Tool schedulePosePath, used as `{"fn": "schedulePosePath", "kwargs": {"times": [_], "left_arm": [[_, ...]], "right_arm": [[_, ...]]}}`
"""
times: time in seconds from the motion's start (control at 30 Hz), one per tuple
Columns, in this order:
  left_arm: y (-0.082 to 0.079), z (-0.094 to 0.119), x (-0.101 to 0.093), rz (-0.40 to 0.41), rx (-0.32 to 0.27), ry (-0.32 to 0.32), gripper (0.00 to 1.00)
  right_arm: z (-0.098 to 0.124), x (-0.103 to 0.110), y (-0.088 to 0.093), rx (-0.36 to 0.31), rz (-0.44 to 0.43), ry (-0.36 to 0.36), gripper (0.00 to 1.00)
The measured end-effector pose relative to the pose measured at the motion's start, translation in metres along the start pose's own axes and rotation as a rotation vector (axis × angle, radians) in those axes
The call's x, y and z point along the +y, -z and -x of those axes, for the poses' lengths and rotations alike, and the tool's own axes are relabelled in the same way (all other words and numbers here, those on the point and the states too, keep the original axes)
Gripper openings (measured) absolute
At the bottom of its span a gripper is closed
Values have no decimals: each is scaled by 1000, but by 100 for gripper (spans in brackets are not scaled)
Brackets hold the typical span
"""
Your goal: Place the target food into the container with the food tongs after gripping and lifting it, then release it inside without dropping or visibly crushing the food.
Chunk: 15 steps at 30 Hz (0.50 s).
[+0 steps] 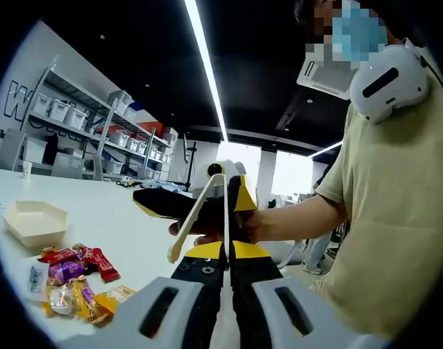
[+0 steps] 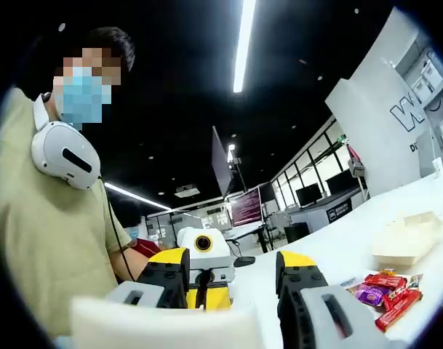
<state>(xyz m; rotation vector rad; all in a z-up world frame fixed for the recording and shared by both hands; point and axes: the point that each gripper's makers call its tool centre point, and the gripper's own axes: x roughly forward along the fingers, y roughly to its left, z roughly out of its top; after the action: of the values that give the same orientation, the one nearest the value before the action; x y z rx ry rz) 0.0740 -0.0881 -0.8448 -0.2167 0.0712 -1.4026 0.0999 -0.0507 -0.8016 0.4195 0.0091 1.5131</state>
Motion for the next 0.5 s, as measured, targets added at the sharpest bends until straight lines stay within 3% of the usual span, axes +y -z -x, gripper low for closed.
{"fn": "schedulePosePath", "kwargs": {"times": [0.23, 0.5], "left_arm": [[-2, 3, 0, -15, 28, 3, 1], [-7, 6, 1, -19, 65, 3, 1]], "right_arm": [[-1, 6, 7, 36, 12, -28, 34], [0, 7, 12, 69, 26, -32, 32]]}}
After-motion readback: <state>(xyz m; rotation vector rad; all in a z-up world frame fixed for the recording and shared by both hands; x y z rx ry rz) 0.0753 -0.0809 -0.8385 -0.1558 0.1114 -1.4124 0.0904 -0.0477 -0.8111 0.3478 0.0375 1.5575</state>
